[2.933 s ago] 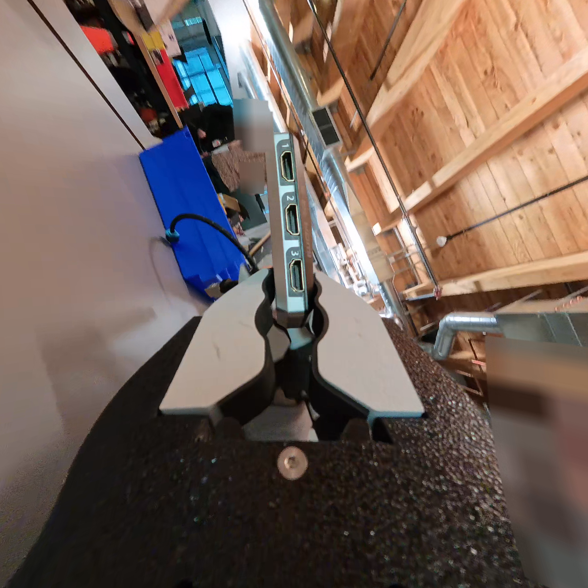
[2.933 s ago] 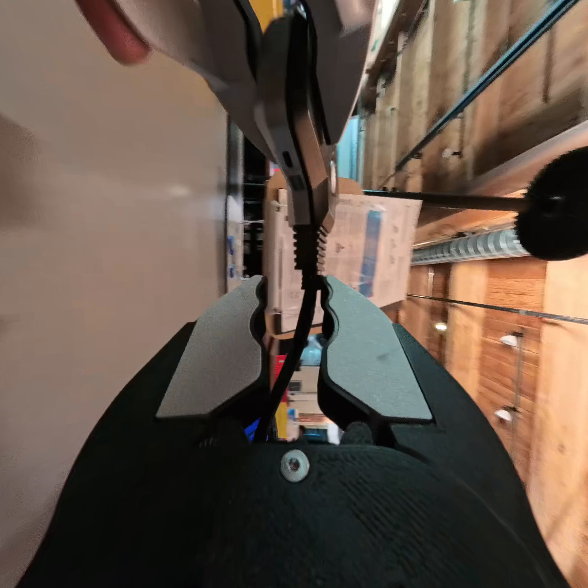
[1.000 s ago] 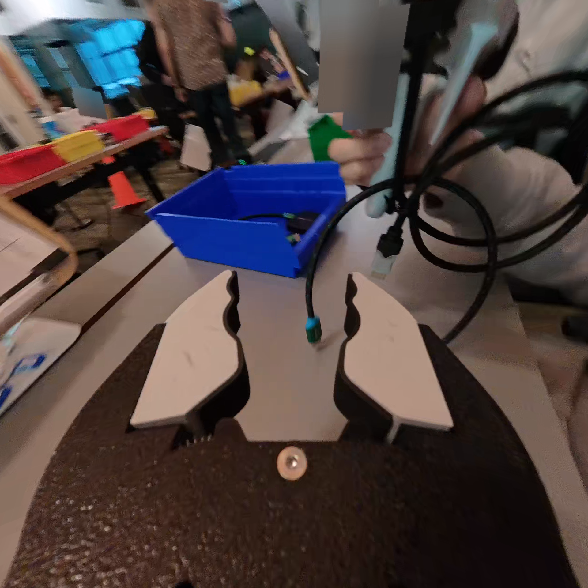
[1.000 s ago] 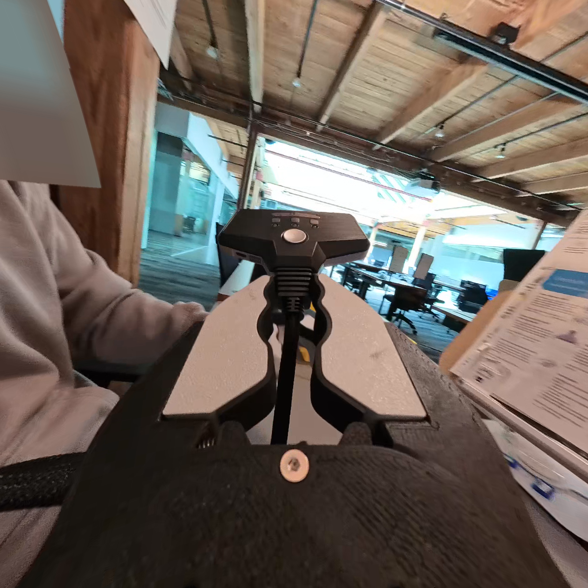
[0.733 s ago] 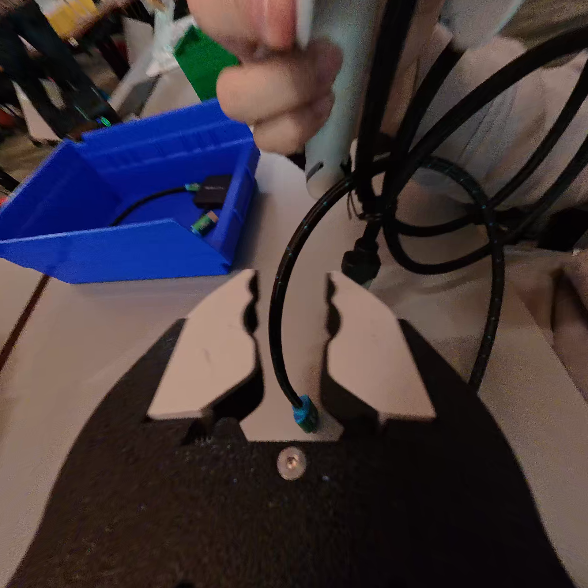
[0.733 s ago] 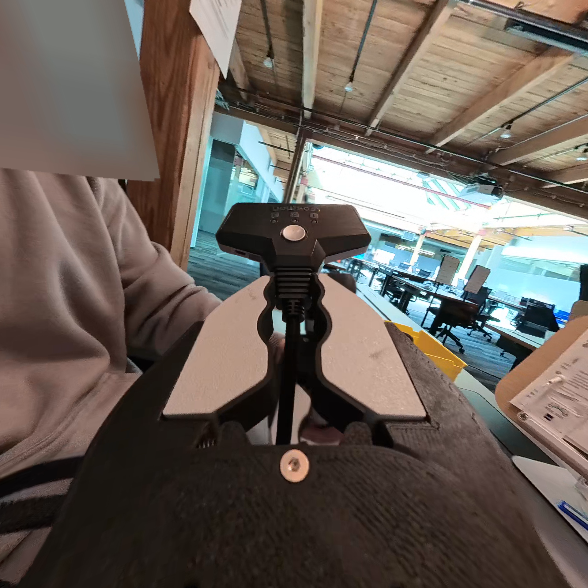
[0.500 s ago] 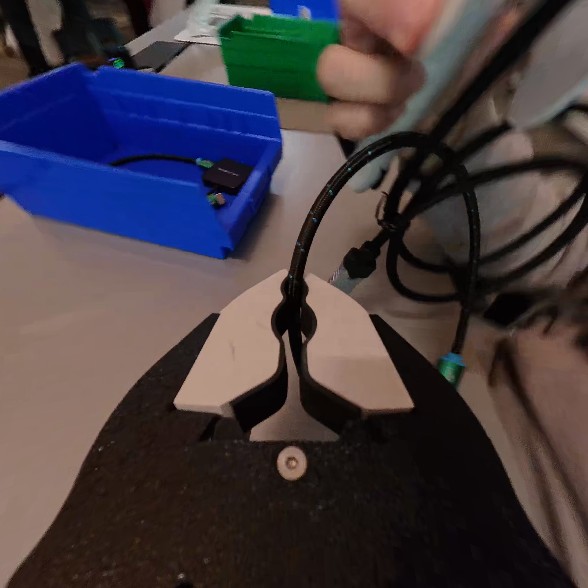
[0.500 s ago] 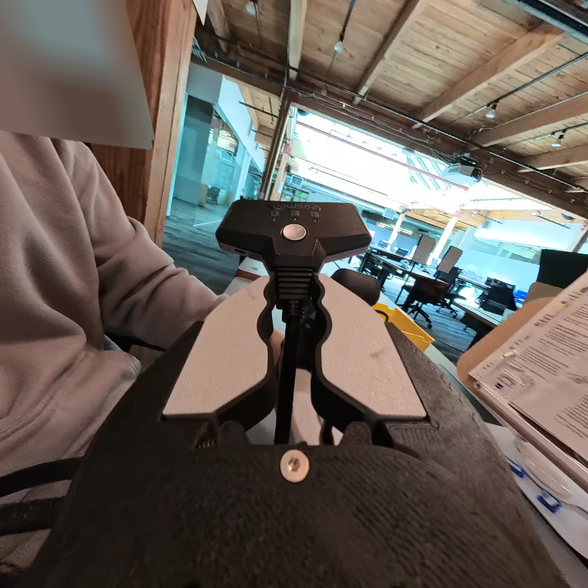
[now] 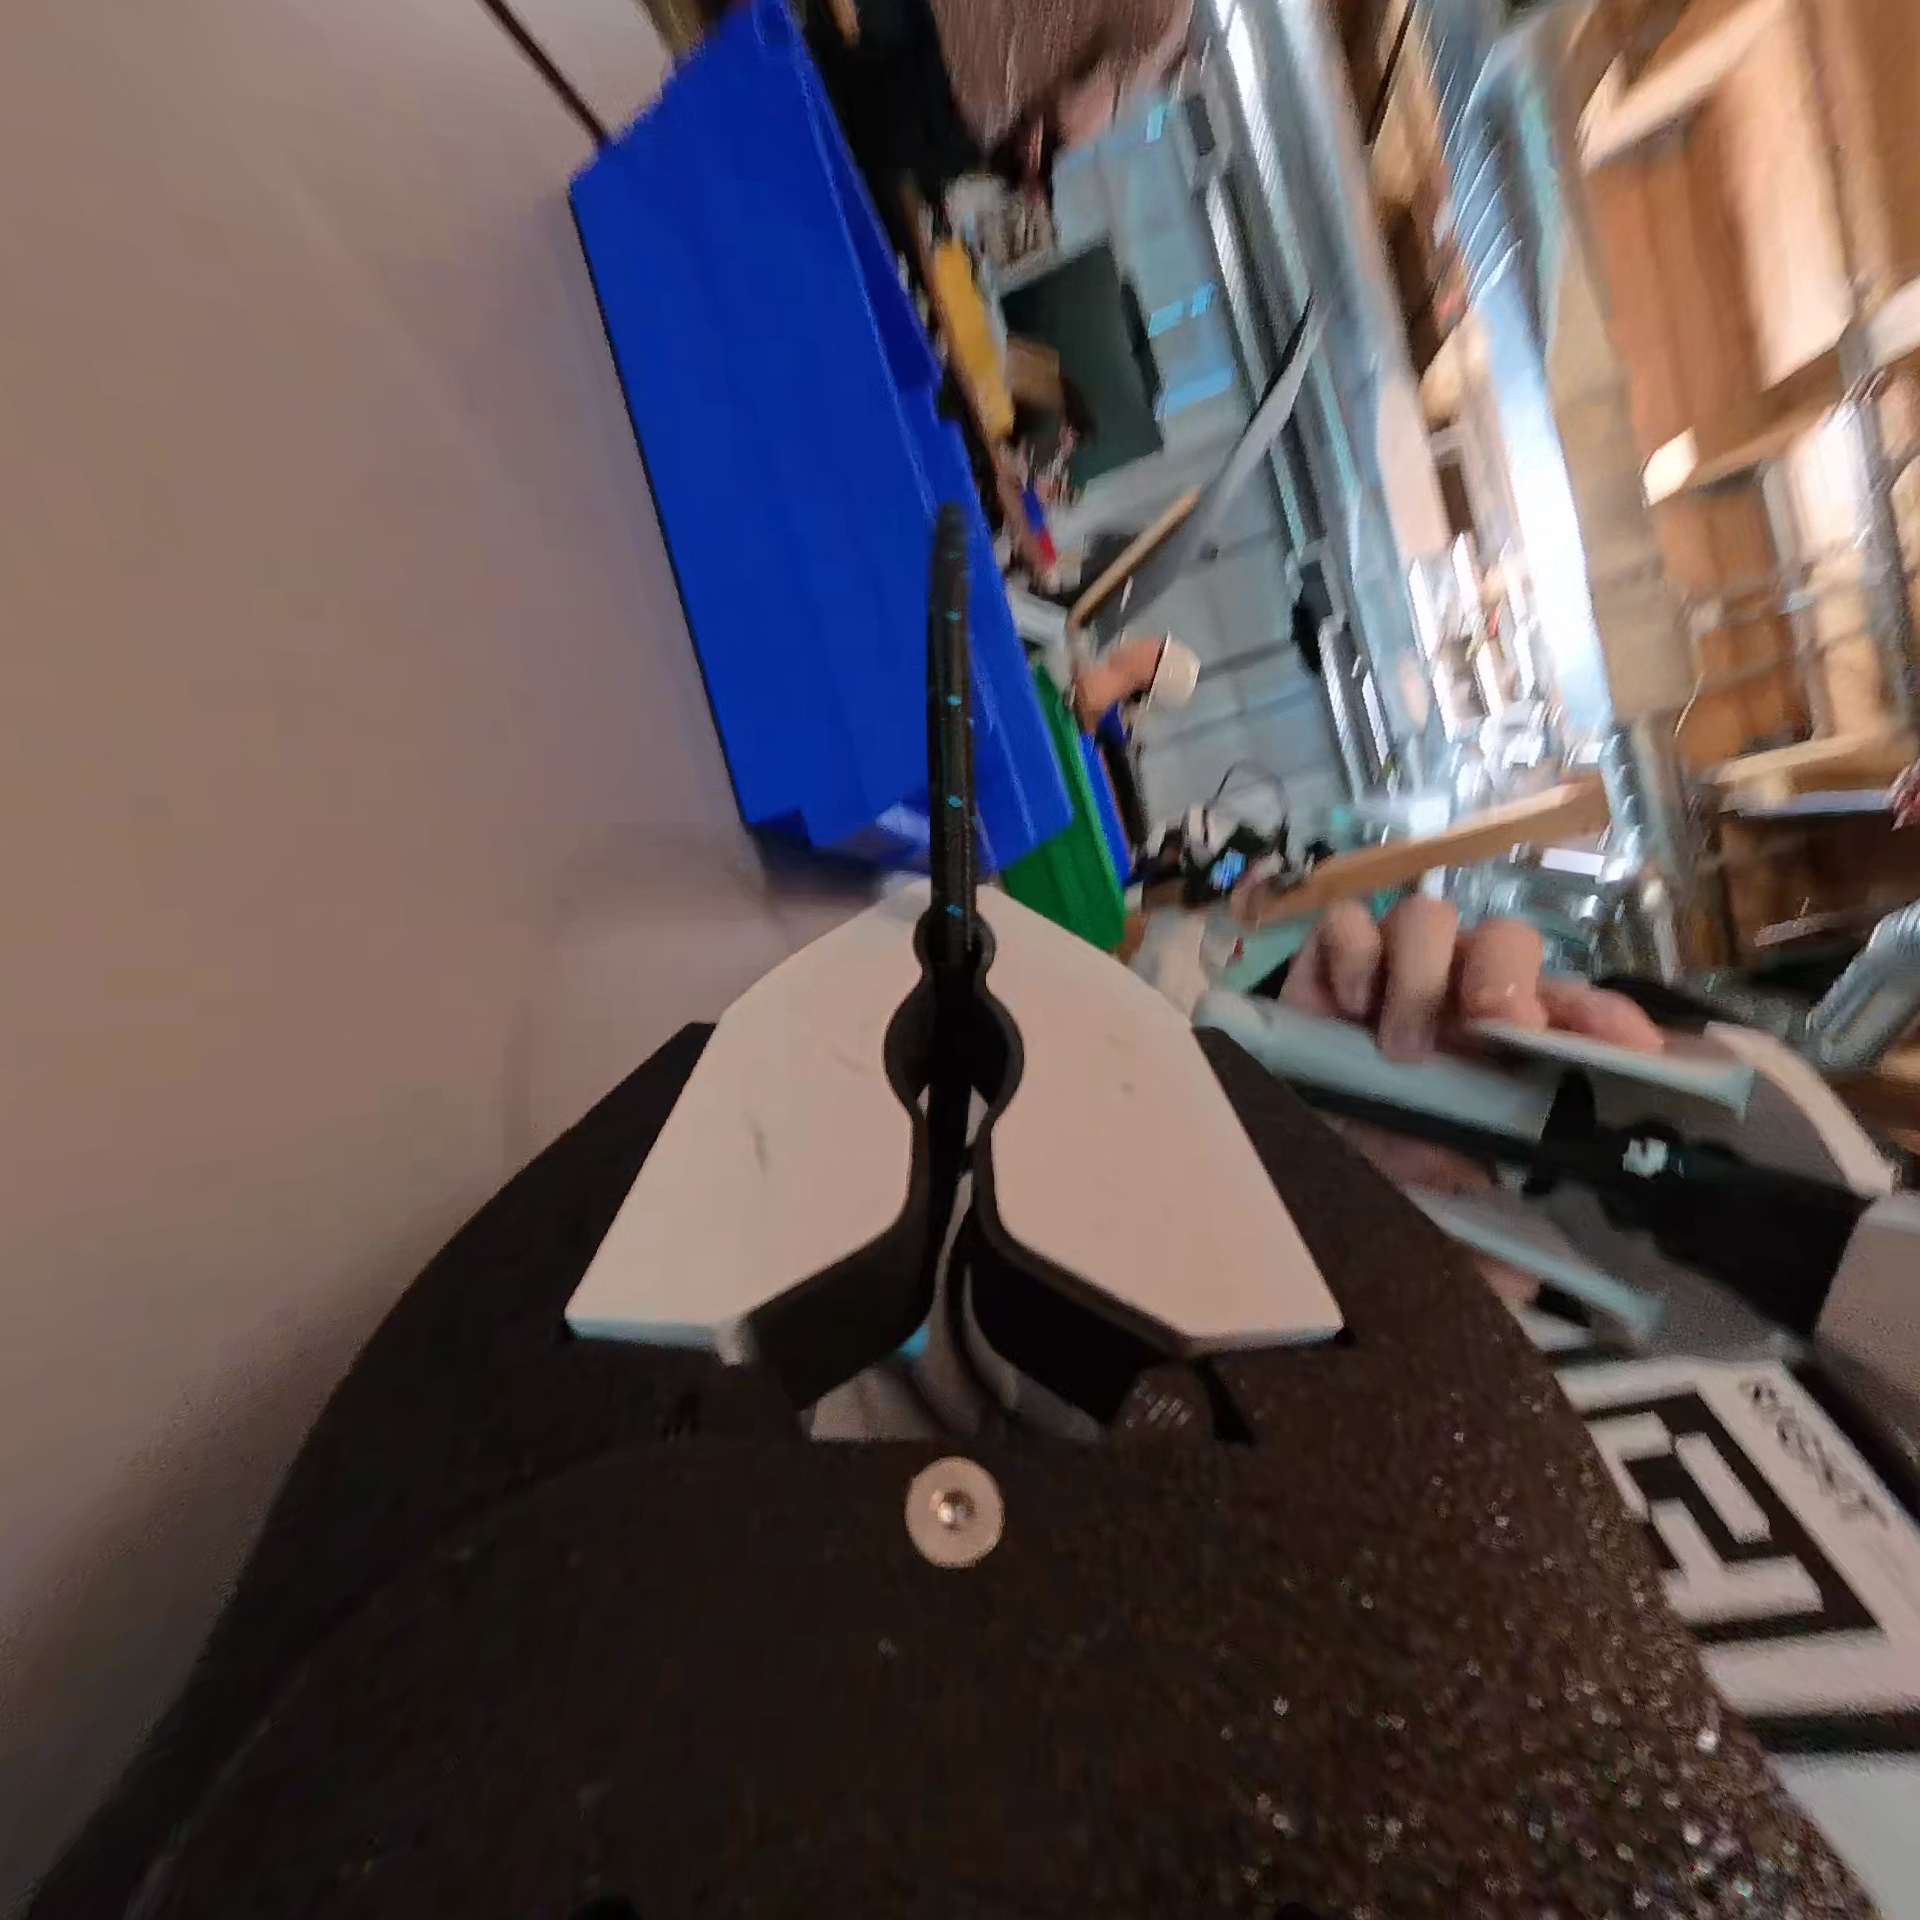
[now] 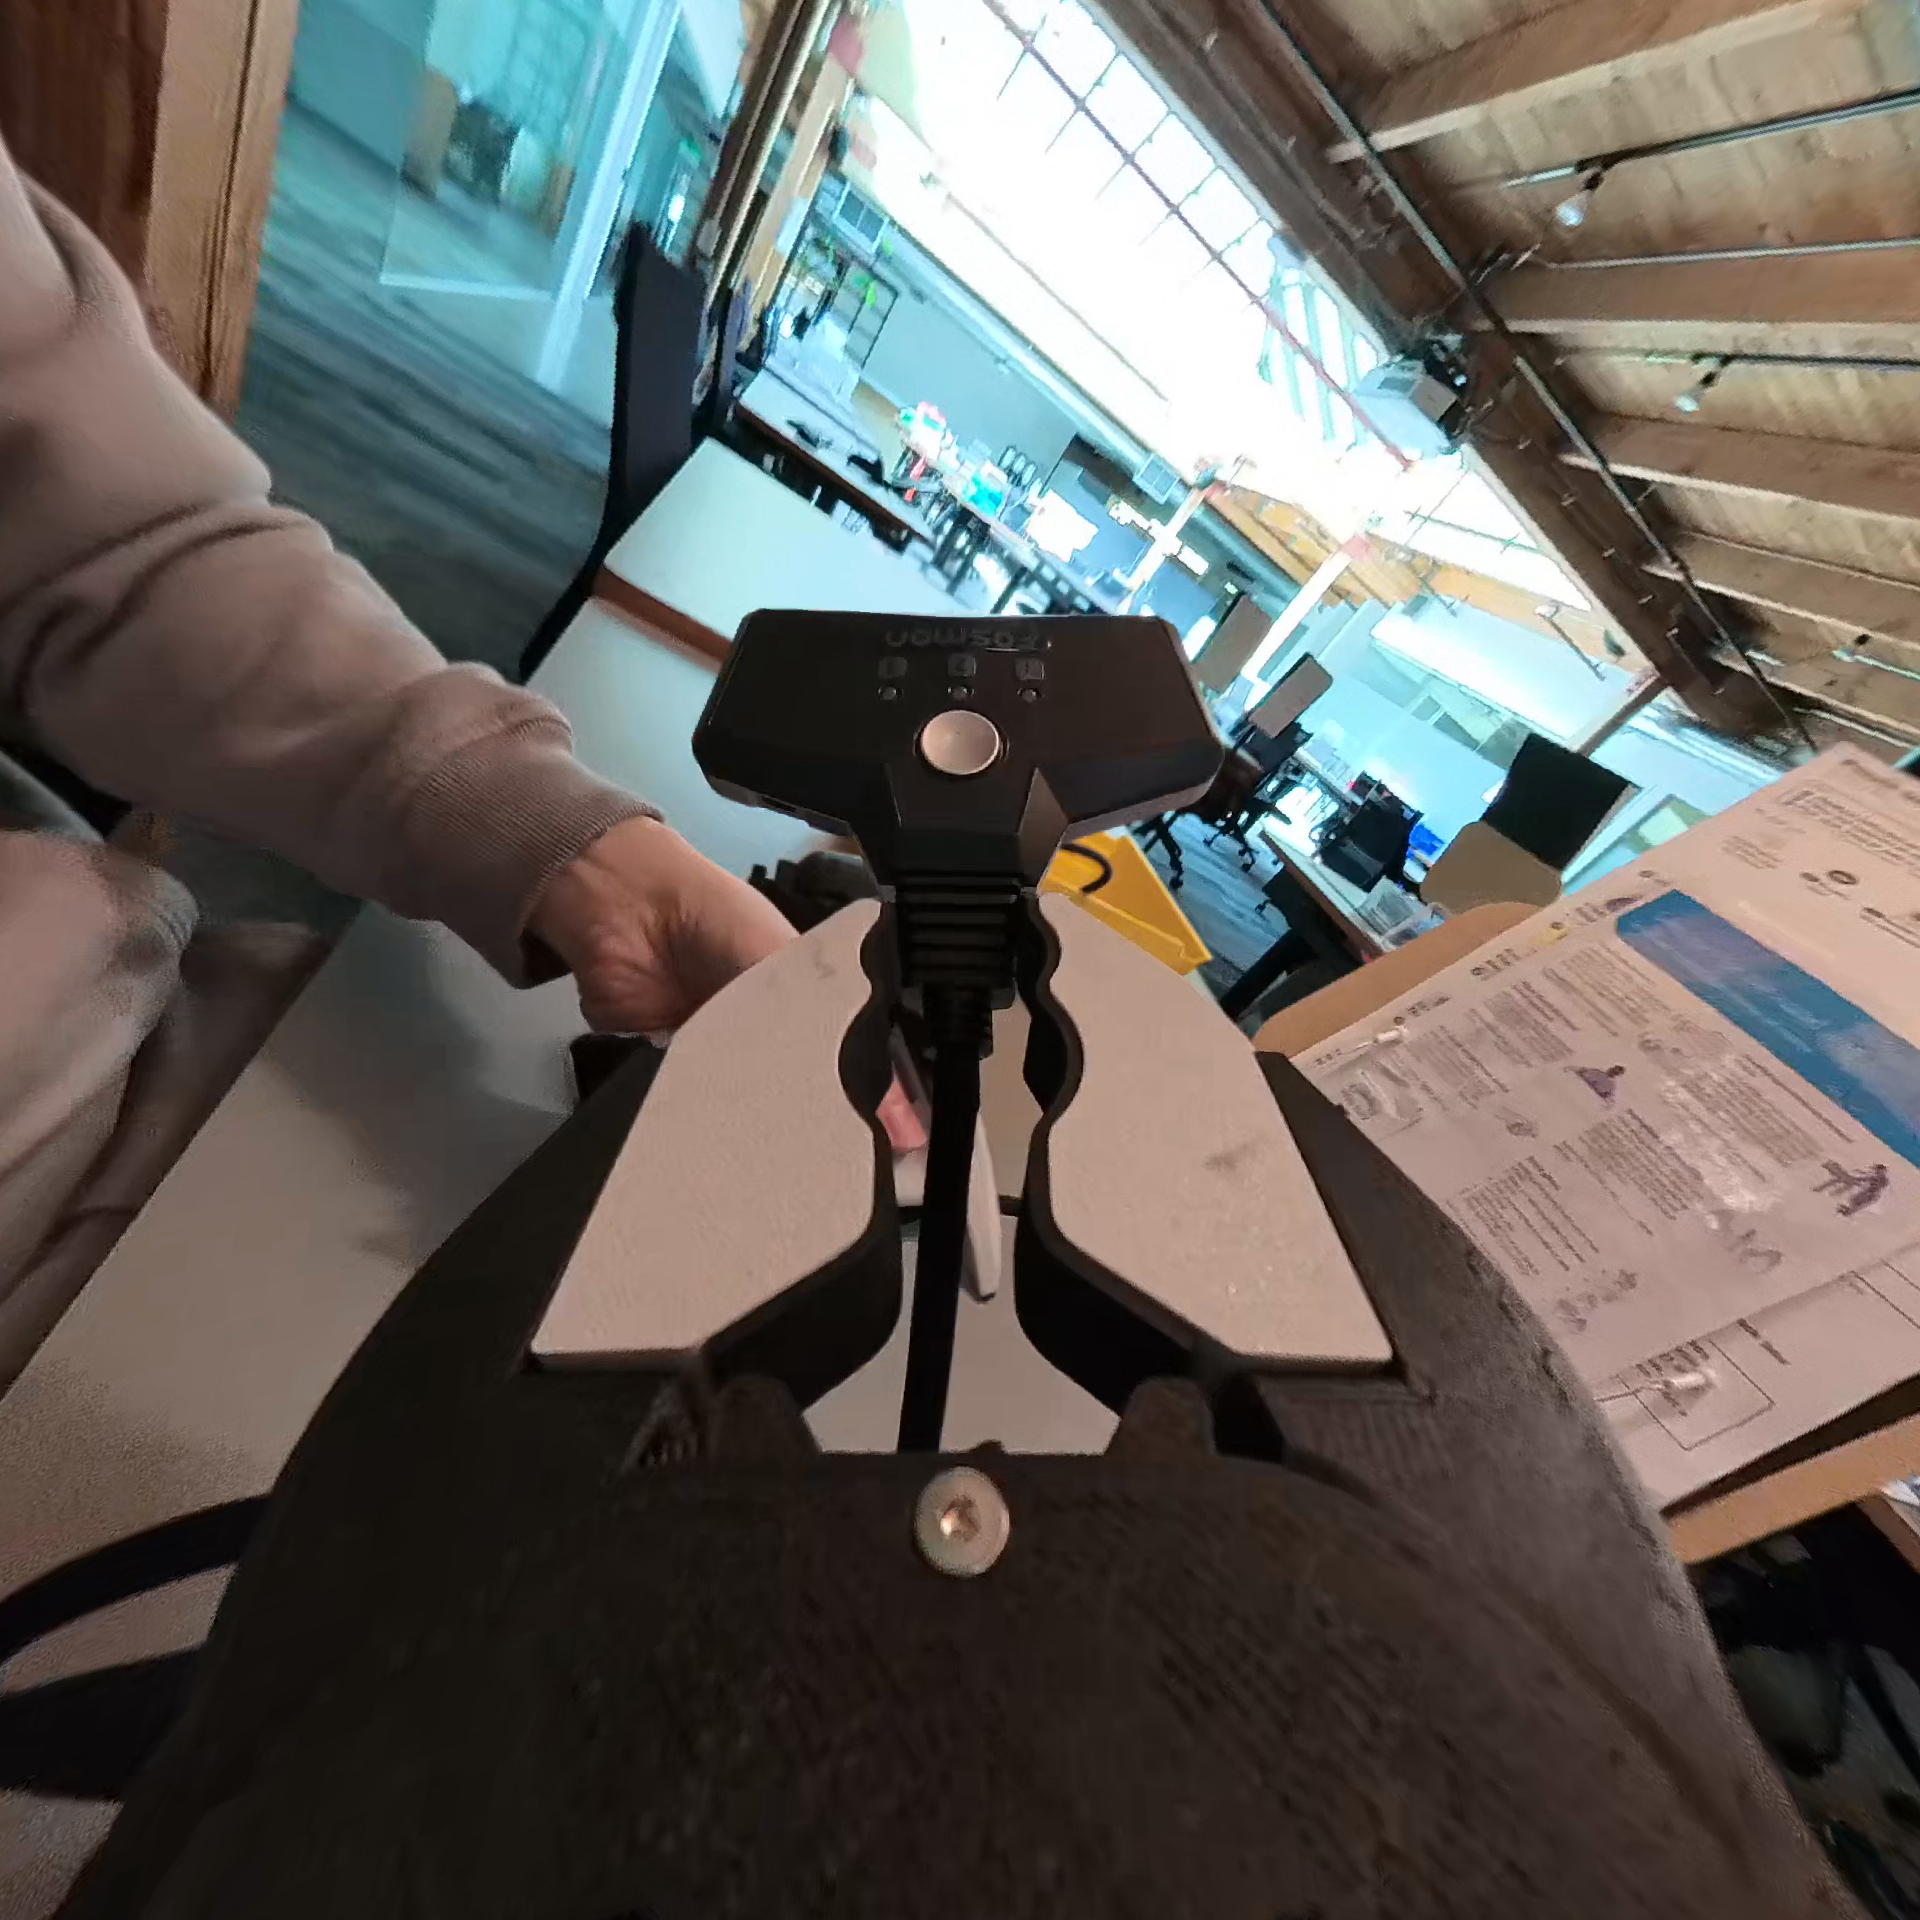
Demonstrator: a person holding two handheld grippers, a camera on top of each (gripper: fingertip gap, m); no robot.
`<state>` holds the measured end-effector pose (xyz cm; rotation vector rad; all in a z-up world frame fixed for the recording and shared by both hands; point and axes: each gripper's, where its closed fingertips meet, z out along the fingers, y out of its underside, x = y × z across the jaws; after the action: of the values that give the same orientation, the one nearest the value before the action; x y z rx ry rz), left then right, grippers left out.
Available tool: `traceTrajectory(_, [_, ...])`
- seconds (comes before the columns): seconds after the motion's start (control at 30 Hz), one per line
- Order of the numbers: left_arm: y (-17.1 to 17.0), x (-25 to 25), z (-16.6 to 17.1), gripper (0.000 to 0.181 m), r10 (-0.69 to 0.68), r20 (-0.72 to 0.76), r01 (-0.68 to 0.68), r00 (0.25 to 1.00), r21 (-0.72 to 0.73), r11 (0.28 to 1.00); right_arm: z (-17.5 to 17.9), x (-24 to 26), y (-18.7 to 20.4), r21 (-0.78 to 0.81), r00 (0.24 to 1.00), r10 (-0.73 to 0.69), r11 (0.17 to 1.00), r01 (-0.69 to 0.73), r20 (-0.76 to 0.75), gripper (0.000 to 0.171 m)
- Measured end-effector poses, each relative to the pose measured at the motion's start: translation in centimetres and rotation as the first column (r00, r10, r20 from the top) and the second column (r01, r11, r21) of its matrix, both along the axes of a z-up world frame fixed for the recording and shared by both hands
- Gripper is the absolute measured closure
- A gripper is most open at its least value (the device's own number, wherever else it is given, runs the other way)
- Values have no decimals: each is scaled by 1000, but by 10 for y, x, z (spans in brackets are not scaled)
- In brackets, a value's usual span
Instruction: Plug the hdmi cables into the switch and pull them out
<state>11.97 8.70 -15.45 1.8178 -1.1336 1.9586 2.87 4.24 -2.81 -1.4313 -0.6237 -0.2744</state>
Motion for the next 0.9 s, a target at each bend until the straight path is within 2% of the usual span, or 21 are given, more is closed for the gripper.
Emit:
traceTrajectory(0.13, [13,11,11,181,250,50,-241,967,-134,961,-20,-10,26,-76,995,-25,997,33,97,150])
traceTrajectory(0.2, [38,16,13,181,351,67,-335,934,-173,926,-21,-14,28,-75,994,-18,997,26,104,150])
traceTrajectory(0.27, [61,14,11,181,382,80,-365,921,-166,916,-15,-13,21,-52,996,-15,998,20,88,150])
traceTrajectory(0.4, [106,-5,6,181,407,164,-419,898,42,907,5,6,-3,49,999,-40,998,40,12,150])
traceTrajectory(0.6, [169,-34,-38,176,353,72,-349,933,425,835,16,51,-28,145,981,-143,976,162,-131,150])
traceTrajectory(0.7, [192,-48,-64,164,298,14,-228,954,679,698,9,68,-32,141,964,-172,969,203,-204,150])
traceTrajectory(0.83, [211,-58,-81,143,250,-39,-93,967,863,497,-1,83,-23,139,937,-173,965,223,-305,149])
traceTrajectory(0.9, [219,-59,-76,131,230,1,-91,973,921,380,-7,84,-16,131,924,-151,969,208,-352,150])
